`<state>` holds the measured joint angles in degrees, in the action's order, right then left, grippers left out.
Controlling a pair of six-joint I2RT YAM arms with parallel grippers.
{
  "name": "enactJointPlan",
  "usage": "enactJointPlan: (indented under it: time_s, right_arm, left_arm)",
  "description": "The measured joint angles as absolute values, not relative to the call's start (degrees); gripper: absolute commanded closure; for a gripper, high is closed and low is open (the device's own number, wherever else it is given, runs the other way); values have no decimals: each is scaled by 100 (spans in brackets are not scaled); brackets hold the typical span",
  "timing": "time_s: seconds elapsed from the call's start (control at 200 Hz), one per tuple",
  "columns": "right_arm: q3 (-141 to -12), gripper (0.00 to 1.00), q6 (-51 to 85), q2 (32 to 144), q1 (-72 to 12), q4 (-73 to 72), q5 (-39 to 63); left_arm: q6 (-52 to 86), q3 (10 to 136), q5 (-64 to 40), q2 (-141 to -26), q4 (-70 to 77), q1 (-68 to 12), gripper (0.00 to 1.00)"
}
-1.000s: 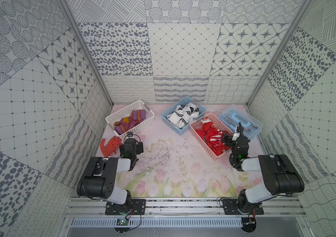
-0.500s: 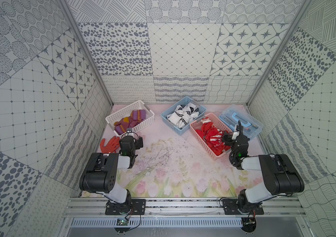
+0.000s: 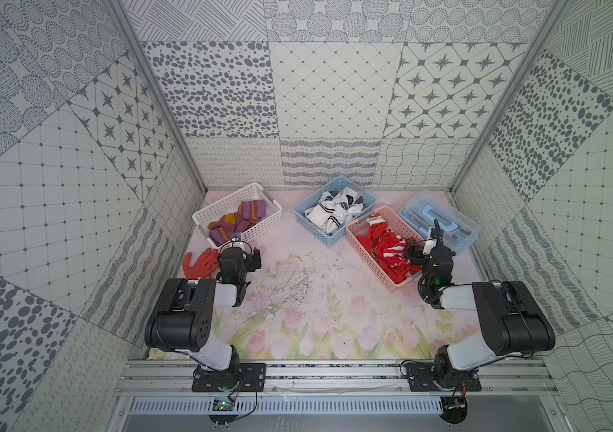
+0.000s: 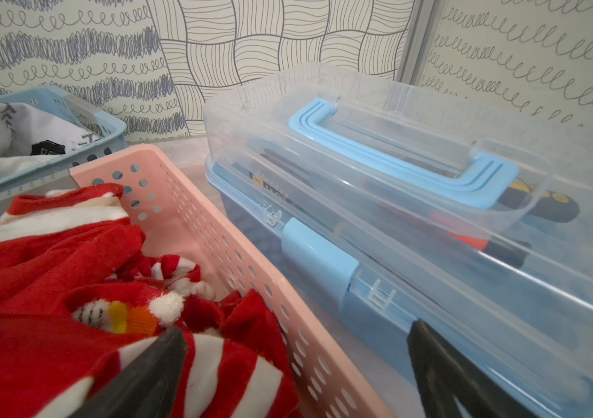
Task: Sort the socks into the basket by color
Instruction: Reset both arms
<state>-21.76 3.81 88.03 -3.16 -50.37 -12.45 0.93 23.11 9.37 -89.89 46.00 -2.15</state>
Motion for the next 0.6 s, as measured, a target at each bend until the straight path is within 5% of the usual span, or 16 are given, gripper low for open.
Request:
enactJointPlan:
  time_s: [0.6]
  right_arm:
    - [-2176,2,379,8803,-316,-5037,-1245]
  left_arm:
    - [93,2314,880,-8991,4600,-213,2]
